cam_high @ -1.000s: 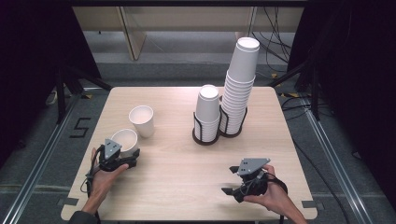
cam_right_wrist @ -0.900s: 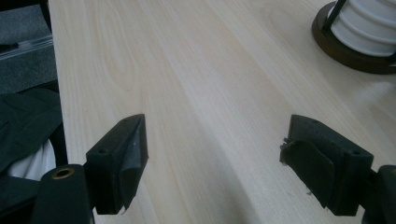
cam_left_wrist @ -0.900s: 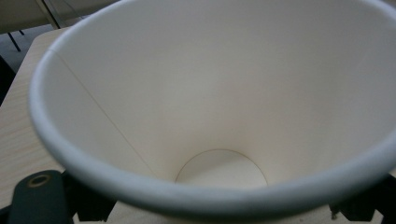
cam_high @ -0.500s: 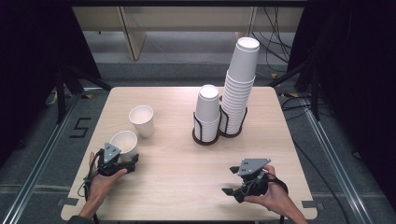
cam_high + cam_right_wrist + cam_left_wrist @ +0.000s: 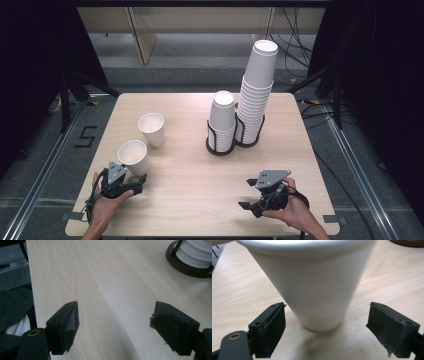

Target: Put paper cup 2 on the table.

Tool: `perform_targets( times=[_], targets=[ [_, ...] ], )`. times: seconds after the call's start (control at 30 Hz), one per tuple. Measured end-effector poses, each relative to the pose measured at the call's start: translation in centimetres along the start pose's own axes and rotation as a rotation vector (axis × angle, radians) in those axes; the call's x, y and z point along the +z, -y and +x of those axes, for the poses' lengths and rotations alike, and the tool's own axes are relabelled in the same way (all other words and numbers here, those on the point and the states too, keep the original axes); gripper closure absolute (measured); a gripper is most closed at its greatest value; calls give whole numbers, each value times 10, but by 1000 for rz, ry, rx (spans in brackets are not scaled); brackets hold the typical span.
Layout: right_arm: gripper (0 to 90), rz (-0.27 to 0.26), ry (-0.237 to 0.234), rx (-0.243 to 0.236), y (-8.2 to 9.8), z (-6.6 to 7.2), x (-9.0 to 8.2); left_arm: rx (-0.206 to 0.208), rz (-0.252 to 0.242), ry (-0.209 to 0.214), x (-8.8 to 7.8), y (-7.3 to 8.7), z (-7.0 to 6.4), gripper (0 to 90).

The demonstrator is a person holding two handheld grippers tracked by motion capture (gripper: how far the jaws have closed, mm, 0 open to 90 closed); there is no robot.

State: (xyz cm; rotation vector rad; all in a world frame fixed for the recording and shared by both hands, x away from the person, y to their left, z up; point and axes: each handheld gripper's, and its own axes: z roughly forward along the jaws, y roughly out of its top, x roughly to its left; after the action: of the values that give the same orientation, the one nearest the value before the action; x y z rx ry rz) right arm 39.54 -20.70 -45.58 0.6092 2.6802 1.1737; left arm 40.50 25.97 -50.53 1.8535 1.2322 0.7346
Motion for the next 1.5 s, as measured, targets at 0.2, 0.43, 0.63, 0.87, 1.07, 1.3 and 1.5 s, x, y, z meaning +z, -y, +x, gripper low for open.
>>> perform_targets(
  times=[0.2,0.43,0.63,0.87,1.07,1.3,1.5],
  targets=[
    [221,-2,12,4,3,-1,-1,1,6,31,-18,9,-12,143],
    [220,-11,11,26,6,0,-3,30,-9,88,-37,14,-31,143],
    [220,-32,23,77,9,-1,-7,52,-35,134,-47,14,-49,143],
    [217,-58,93,177,18,-7,-14,64,-93,156,-59,10,-65,143],
    [213,-81,118,253,28,-7,-20,54,-100,175,-63,13,-71,143],
    [210,-85,105,262,35,-3,-22,66,-82,207,-64,17,-77,143],
    [200,-84,89,247,41,3,-21,15,-83,261,-68,21,-87,145]
  ],
)
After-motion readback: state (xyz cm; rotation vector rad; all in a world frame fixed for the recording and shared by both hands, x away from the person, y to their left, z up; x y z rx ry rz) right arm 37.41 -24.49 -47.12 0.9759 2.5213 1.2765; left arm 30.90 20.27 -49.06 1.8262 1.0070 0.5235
